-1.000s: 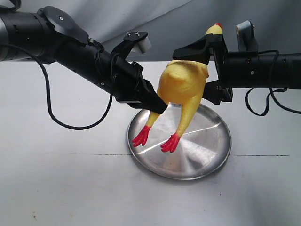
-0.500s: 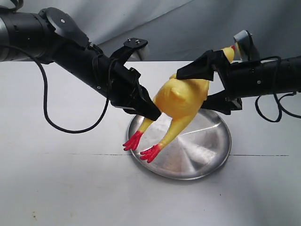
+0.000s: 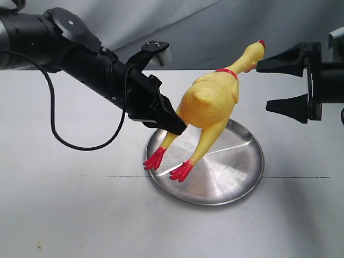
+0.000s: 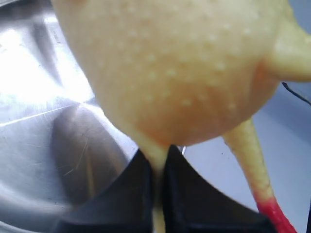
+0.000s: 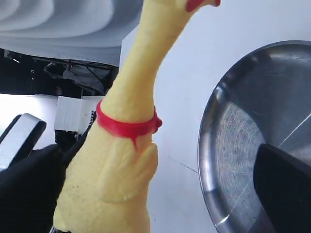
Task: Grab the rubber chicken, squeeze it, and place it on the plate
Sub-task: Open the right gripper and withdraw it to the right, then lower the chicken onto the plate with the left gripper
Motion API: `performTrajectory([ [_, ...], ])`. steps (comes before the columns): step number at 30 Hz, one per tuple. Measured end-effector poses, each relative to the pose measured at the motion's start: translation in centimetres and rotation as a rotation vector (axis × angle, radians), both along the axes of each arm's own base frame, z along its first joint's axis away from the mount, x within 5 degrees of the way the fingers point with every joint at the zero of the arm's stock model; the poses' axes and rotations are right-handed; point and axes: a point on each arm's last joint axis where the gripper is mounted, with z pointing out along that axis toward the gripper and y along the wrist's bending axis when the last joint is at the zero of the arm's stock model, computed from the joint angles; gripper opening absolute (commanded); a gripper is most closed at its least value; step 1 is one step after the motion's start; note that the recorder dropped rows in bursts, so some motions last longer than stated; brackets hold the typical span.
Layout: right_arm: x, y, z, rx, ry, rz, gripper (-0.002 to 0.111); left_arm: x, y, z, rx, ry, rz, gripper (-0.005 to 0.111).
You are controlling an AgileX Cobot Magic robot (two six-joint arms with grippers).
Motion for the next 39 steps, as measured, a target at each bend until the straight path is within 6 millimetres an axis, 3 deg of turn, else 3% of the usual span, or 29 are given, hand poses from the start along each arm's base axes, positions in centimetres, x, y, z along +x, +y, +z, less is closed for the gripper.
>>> performTrajectory([
  [1,0.0,0.0,0.0,-0.002,-0.004,0.002,0.035,0.1,0.0,-0.2,0.002,0.003,0.001,0.0],
  [3,0.0,0.0,0.0,-0.01,-0.022,0.008,0.001,0.3,-0.1,-1.2,0.009,0.024,0.005,0.0],
  [6,-0.3,0.1,1.0,-0.036,-0.093,0.024,0.0,0.7,-0.2,-3.1,0.024,0.065,0.008,0.0],
  [8,-1.0,0.2,3.3,-0.056,-0.168,0.026,0.0,1.1,-0.2,-4.0,0.035,0.068,0.026,0.0],
  [12,-3.8,0.8,8.7,-0.127,-0.306,0.043,0.0,1.6,-0.2,-4.6,0.045,0.045,0.061,0.0],
  [17,-7.5,1.0,13.0,-0.318,-0.391,-0.003,0.0,1.6,-0.2,-5.0,0.017,0.062,0.11,0.0],
  [21,-9.9,0.9,15.1,-0.43,-0.433,-0.06,0.0,0.5,-0.1,-6.5,-0.021,0.124,0.153,0.0],
  [26,-11.2,1.1,16.2,-0.45,-0.448,-0.083,0.0,-0.7,0.4,-7.9,-0.031,0.141,0.22,0.0],
  [32,-11.6,1.3,16.1,-0.436,-0.418,-0.054,0.0,-1.7,1.1,-7.3,-0.001,0.065,0.282,0.0],
  [39,-11.8,1.4,16.1,-0.423,-0.4,-0.047,0.0,-3.3,-1.6,-7.6,0.0,0.017,0.227,0.0],
])
